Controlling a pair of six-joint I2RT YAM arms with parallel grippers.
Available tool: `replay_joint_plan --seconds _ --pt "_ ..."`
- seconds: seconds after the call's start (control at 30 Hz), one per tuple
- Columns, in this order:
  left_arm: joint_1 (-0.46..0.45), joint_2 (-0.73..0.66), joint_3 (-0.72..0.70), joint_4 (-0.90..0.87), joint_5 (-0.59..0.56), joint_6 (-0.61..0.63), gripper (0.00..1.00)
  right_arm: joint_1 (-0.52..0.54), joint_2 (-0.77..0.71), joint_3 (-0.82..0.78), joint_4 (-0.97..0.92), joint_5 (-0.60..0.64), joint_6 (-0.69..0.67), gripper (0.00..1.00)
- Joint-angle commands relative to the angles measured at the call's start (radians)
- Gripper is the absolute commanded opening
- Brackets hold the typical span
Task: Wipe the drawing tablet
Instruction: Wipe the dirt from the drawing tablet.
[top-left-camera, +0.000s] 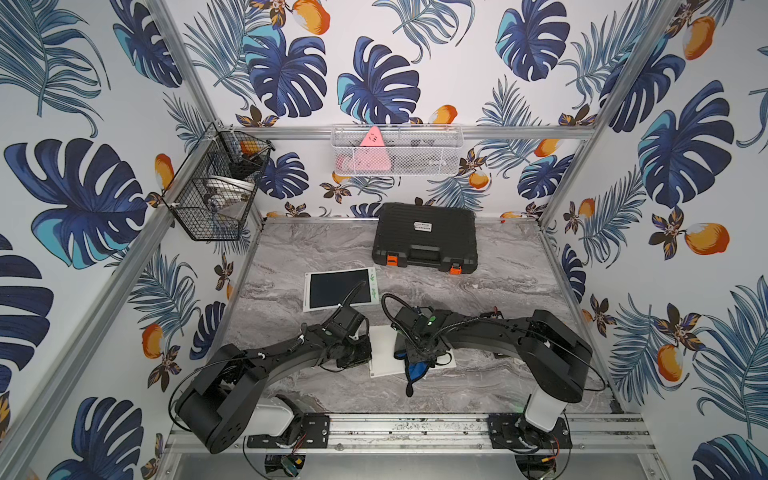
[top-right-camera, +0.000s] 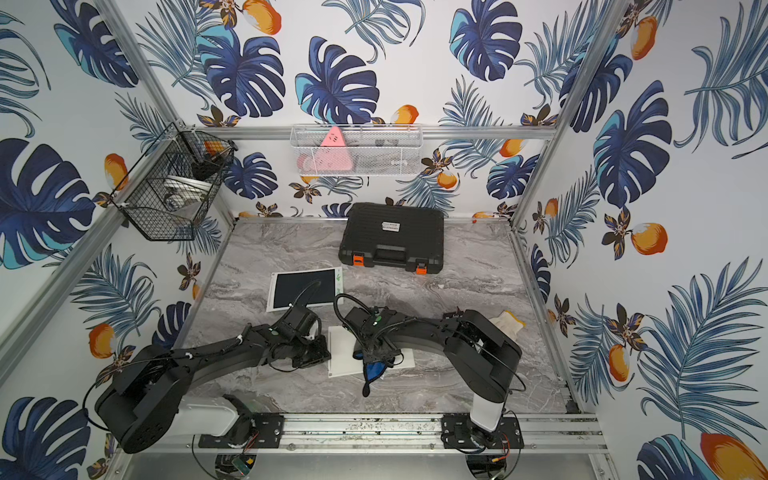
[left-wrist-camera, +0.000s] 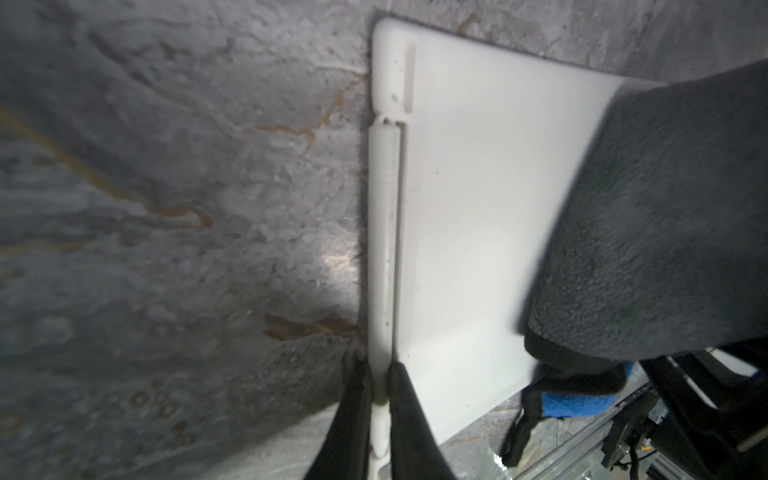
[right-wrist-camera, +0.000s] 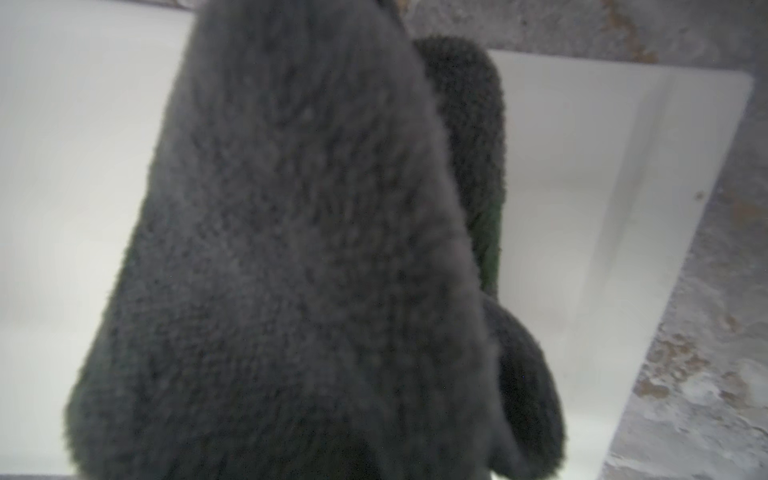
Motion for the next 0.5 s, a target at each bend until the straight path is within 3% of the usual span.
replay_joint_plan --seconds 0.0,0.1,0.2,0.47 --pt "0.002 0.014 -0.020 -0.312 -0.144 0.014 0.15 0.007 0.041 -0.043 -0.097 -0.089 -0.005 0.49" --pt "0.000 0.014 -0.020 -0.313 -0.144 0.013 0.15 0.010 0.067 -0.021 -0.112 -0.096 -0.018 0.56" --pt "0.001 0.014 -0.020 -0.312 -0.144 0.014 0.15 0.010 0.124 -0.003 -0.148 -0.079 -0.021 0.54" --pt "0.002 0.012 -0.020 -0.312 -0.144 0.013 0.15 0.008 0.140 -0.046 -0.193 -0.013 0.033 0.09"
